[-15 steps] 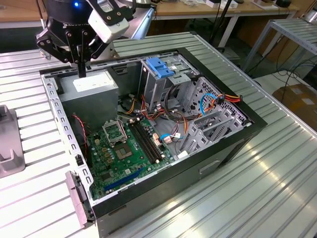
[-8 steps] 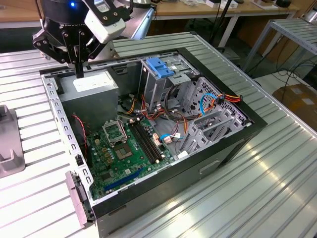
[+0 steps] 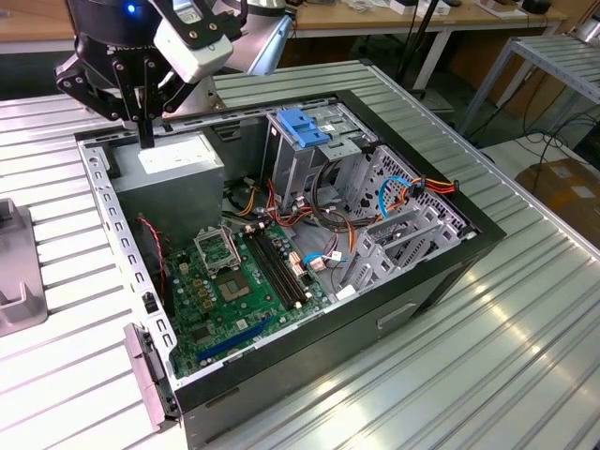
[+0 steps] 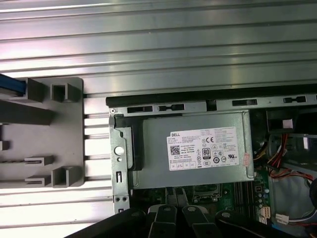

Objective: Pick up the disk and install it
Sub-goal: 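Reach for the disk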

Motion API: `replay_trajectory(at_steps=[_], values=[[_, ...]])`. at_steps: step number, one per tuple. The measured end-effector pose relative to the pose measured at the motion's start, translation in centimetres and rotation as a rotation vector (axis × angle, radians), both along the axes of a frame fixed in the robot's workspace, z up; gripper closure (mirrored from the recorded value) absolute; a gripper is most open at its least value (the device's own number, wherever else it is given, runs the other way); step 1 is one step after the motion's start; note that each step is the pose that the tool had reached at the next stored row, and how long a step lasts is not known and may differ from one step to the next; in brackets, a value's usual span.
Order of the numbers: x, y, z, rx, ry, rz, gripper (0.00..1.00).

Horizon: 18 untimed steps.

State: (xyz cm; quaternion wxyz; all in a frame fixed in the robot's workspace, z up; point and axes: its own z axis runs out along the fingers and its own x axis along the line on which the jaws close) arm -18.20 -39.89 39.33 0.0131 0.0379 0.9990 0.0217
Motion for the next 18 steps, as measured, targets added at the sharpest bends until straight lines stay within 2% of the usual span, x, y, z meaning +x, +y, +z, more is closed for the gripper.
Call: replay_trajectory(at_steps=[8, 18], values=[[-0.31, 0.00, 0.00, 0.0000, 0.0000, 0.000, 0.90], [-1.18, 0.00, 0.00, 0.0000, 0.0000, 0.000, 0.90]])
